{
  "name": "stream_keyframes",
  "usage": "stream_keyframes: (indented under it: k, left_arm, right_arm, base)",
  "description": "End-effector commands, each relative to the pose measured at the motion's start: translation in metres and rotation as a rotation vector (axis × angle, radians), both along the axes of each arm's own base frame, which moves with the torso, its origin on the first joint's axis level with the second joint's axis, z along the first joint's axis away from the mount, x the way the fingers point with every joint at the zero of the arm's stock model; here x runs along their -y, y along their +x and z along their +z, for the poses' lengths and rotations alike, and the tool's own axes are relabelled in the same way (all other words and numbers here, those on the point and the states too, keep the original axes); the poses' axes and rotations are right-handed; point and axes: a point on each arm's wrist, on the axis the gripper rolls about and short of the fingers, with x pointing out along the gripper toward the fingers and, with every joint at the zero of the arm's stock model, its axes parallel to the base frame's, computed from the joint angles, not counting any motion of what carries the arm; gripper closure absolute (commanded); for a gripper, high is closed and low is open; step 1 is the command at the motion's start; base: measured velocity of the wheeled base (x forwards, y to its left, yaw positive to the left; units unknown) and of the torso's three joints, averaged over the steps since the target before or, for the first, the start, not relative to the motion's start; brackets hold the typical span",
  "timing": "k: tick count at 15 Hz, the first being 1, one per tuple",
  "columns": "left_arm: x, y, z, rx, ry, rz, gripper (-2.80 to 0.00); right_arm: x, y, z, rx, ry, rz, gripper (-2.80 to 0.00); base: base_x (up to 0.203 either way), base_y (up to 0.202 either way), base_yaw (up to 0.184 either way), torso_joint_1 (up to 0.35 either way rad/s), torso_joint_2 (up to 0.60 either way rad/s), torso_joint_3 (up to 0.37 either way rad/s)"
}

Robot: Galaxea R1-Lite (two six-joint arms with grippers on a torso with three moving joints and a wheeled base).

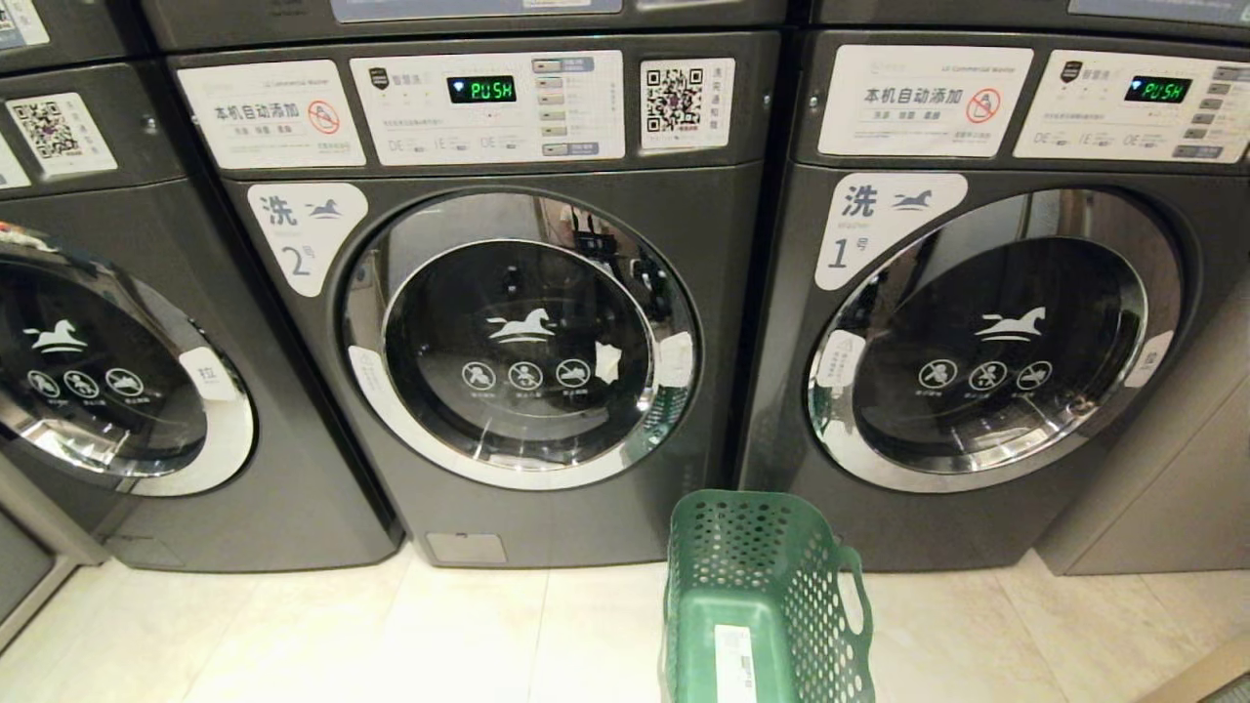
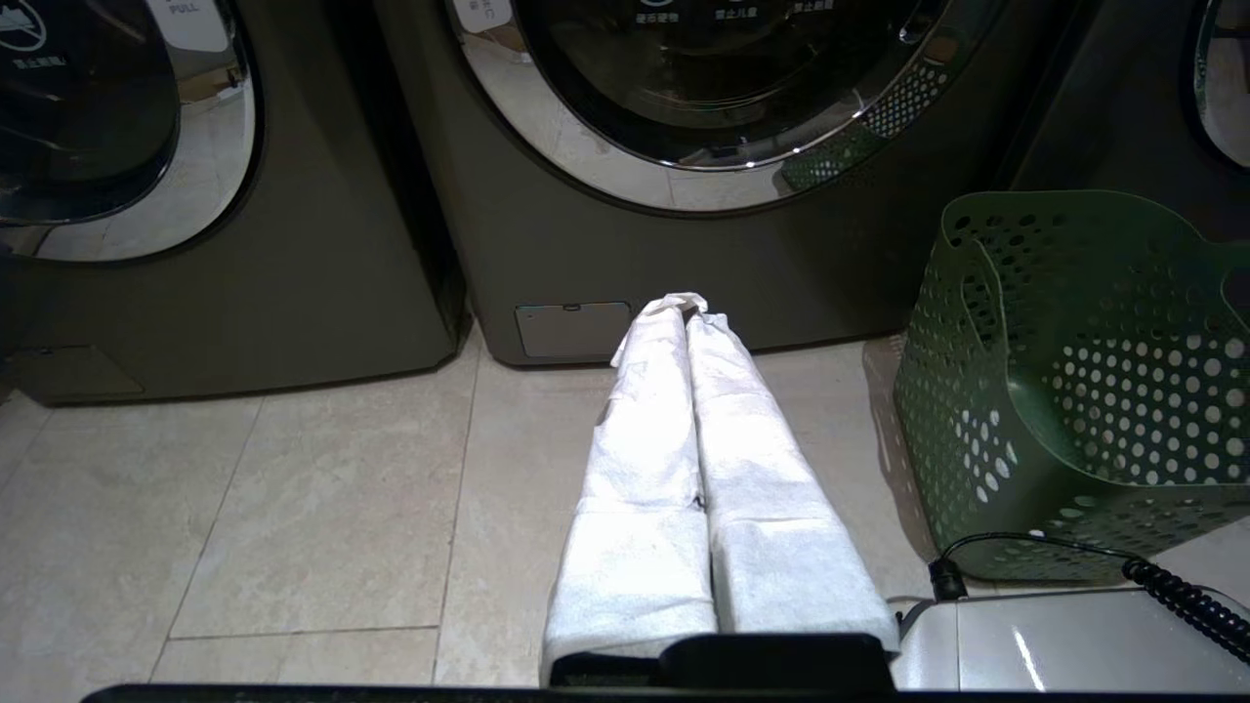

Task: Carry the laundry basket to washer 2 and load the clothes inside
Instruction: Press the washing machine switch

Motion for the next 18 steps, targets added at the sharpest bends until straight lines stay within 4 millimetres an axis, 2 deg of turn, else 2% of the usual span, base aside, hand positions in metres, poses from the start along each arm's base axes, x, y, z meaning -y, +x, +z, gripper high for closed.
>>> stream_keyframes:
  k: [1,14,18]
  left_arm:
    - [0.0,0.0,0.0,-0.001,0.001,0.0,0.0]
    - [0.0,0.0,0.0,0.0,0.004,-0.002,0.0]
    - [0.0,0.0,0.0,-0.001,0.002,-0.002,0.0]
  right_arm:
    - [0.0,0.0,0.0,-0.001,-0.001,0.001,0.0]
    - [0.0,0.0,0.0,-0.001,0.001,0.001,0.0]
    - [0.0,0.0,0.0,-0.001,-0.001,0.001,0.0]
  base:
    - [0.0,-0.197,-0.001,0.002,0.0,0.002]
    - [0.0,-0.191,0.001,0.002,0.0,0.003]
    - [0.0,-0.046,0.001,0.0,0.0,0.0]
